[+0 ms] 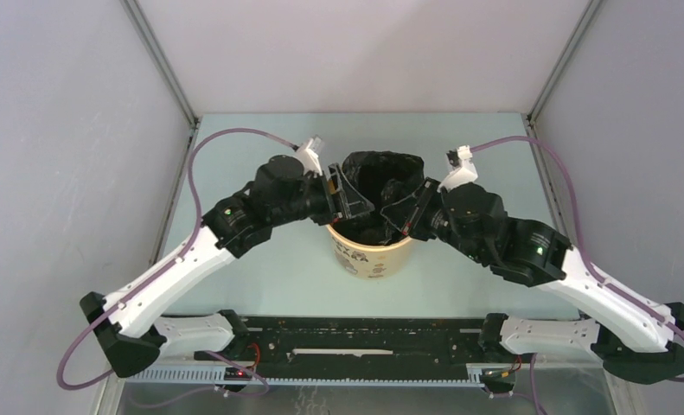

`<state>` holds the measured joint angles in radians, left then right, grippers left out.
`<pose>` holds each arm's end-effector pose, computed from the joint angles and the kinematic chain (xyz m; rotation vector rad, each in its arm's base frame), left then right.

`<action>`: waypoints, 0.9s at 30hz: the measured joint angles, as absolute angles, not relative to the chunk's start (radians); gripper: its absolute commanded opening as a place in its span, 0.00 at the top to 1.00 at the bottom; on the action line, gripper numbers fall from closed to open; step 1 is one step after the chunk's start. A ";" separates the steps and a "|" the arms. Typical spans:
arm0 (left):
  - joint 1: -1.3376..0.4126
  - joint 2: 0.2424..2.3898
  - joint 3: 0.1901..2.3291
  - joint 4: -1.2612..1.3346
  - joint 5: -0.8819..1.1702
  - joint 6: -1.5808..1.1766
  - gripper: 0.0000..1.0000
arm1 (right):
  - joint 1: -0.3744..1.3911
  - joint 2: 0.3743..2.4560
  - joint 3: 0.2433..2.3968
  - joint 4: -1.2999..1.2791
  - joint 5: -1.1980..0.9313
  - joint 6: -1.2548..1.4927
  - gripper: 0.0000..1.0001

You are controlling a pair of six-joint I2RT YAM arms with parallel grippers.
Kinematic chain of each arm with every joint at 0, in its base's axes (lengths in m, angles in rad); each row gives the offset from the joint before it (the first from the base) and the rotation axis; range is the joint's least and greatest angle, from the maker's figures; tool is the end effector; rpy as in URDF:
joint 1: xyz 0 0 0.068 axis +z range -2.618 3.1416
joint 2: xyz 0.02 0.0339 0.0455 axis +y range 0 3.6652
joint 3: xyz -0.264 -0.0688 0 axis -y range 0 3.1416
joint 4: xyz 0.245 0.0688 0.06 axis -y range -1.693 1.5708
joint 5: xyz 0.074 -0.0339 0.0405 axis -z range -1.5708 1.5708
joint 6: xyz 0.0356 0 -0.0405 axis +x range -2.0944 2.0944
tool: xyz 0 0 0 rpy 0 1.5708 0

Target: Put the trash bags into the trash bin

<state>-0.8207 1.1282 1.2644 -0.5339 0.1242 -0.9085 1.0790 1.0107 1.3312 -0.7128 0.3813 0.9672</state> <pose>0.1620 -0.1803 0.4024 -0.0057 2.1876 -1.1933 0.1025 0.1632 0.4304 0.1493 2.0589 0.9626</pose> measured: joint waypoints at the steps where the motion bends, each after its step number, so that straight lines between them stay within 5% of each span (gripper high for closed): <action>1: -0.830 1.141 1.264 -0.534 0.125 -0.908 0.51 | 1.079 0.999 1.331 -0.712 0.380 0.967 0.82; 5: -0.834 1.176 1.264 -0.543 0.114 -0.893 0.74 | 1.080 0.977 1.331 -0.717 0.375 0.960 0.82; 15: -0.619 1.107 1.300 -0.752 0.052 -0.730 0.98 | 1.080 0.775 1.177 -0.840 0.343 0.915 0.90; 27: -0.532 1.037 1.309 -0.884 0.046 -0.645 1.00 | 1.028 0.585 1.116 -0.959 0.294 0.835 0.96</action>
